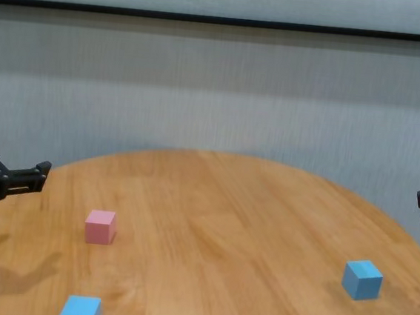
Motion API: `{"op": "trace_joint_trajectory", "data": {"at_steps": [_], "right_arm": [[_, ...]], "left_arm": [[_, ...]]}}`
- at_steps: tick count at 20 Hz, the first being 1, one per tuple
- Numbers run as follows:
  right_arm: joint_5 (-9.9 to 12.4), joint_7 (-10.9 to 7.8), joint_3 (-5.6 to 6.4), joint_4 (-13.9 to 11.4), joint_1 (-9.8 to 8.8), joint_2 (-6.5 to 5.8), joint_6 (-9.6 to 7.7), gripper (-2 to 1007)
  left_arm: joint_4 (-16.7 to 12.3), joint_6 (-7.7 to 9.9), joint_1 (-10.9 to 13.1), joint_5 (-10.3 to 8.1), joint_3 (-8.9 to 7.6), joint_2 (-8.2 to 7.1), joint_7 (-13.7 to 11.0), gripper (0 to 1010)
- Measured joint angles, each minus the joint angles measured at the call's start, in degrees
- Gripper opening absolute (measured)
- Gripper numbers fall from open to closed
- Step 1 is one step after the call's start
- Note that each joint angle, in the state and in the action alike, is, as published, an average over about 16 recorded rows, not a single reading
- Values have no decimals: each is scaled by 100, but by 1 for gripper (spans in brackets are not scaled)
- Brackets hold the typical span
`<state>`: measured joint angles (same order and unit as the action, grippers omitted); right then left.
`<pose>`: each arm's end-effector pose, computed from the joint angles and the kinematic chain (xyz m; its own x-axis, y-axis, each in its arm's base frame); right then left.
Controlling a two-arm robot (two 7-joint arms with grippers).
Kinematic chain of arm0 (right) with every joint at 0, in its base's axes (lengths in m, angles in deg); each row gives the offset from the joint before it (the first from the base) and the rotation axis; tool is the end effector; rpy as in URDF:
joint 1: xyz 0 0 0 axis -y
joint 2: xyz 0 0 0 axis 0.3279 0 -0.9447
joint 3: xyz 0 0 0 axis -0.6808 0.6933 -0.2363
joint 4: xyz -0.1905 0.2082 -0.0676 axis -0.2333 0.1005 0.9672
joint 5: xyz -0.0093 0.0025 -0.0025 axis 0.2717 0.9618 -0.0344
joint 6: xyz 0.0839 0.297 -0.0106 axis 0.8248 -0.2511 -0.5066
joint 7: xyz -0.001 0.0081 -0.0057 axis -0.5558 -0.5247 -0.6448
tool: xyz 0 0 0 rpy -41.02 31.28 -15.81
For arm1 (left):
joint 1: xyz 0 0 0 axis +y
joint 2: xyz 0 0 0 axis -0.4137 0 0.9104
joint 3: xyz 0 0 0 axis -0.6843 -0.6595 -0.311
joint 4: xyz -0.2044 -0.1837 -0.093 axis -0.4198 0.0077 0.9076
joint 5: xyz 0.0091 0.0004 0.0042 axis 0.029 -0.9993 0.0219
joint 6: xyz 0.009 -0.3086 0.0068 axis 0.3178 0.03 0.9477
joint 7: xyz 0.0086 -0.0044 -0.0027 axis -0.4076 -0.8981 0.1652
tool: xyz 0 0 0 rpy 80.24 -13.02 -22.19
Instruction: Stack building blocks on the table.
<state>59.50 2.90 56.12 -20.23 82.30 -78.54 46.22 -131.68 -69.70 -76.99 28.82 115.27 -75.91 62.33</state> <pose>0.3581 -0.0827 -0.3022 0.2922 -0.8803 0.3739 0.9553 0.2873 -0.0702 0.3581 0.0828 -0.3022 0.2923 0.8803 0.3737 -0.9552 0.2874 0.0700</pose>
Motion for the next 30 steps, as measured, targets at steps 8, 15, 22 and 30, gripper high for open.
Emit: {"op": "trace_joint_trajectory", "data": {"at_steps": [8,15,22,30], "right_arm": [[0,0,0,0,0,0,0,1005],[0,0,0,0,0,0,0,1005],[0,0,0,0,0,0,0,1005],[0,0,0,0,0,0,0,1005]], "left_arm": [[0,0,0,0,0,0,0,1002],[0,0,0,0,0,0,0,1002],[0,0,0,0,0,0,0,1002],[-24,-40,6,-71,-33,-42,-204,1002]]}}
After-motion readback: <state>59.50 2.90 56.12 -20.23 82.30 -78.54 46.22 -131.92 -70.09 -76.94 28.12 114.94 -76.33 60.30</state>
